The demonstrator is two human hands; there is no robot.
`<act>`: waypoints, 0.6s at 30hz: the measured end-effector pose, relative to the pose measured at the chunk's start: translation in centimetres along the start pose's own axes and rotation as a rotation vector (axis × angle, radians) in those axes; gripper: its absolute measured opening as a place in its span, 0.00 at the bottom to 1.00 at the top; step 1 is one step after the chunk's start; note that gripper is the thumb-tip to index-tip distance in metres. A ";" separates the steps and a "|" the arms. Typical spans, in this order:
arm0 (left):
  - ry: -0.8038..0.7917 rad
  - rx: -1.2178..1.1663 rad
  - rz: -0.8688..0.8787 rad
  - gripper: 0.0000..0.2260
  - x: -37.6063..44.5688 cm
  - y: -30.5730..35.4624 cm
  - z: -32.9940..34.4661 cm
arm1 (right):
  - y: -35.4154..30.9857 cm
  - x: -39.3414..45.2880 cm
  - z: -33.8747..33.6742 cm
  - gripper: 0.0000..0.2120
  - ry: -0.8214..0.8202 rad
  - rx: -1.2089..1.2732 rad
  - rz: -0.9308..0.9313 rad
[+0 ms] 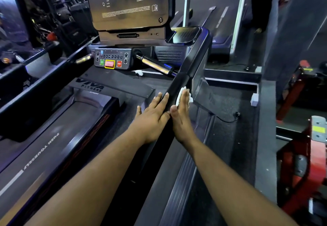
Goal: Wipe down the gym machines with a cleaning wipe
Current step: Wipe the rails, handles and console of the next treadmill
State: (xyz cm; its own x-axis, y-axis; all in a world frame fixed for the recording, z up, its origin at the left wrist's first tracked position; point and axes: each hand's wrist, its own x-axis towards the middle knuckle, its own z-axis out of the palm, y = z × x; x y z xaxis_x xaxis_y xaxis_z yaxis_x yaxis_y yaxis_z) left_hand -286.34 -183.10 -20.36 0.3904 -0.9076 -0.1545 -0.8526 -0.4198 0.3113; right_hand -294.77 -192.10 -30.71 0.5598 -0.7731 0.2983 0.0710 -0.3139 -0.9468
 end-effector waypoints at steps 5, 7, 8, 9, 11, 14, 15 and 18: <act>0.028 0.101 0.004 0.28 1.1 1.3 -0.2 | -1.1 6.4 -2.4 0.64 0.063 -0.098 0.124; 0.036 0.126 0.005 0.28 2.1 2.1 -0.3 | -1.2 5.8 -2.2 0.64 0.035 -0.048 0.100; 0.034 0.129 0.006 0.28 2.5 2.4 -0.3 | -0.9 5.0 -2.3 0.63 0.000 -0.022 0.075; 0.035 0.136 0.005 0.28 2.8 2.6 -0.2 | -0.4 4.4 -2.5 0.63 -0.029 -0.013 0.053; 0.036 0.145 0.004 0.28 3.5 2.7 -0.3 | 0.7 4.9 -3.1 0.62 -0.045 -0.038 0.035; 0.049 0.143 0.005 0.28 4.5 2.9 -0.2 | -0.1 8.5 -4.2 0.67 0.046 -0.011 0.120; 0.054 0.142 0.002 0.28 5.0 3.1 -0.3 | -0.4 9.6 -4.4 0.68 0.068 0.011 0.145; 0.054 0.137 -0.010 0.28 6.3 3.5 -0.4 | -0.9 10.0 -4.4 0.66 0.068 0.003 0.110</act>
State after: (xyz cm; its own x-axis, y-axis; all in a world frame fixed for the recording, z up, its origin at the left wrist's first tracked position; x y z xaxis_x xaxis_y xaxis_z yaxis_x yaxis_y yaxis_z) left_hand -286.68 -190.29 -19.91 0.4141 -0.9041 -0.1054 -0.8866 -0.4269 0.1781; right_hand -292.85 -201.97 -26.39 0.5066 -0.8386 0.2003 0.0146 -0.2240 -0.9745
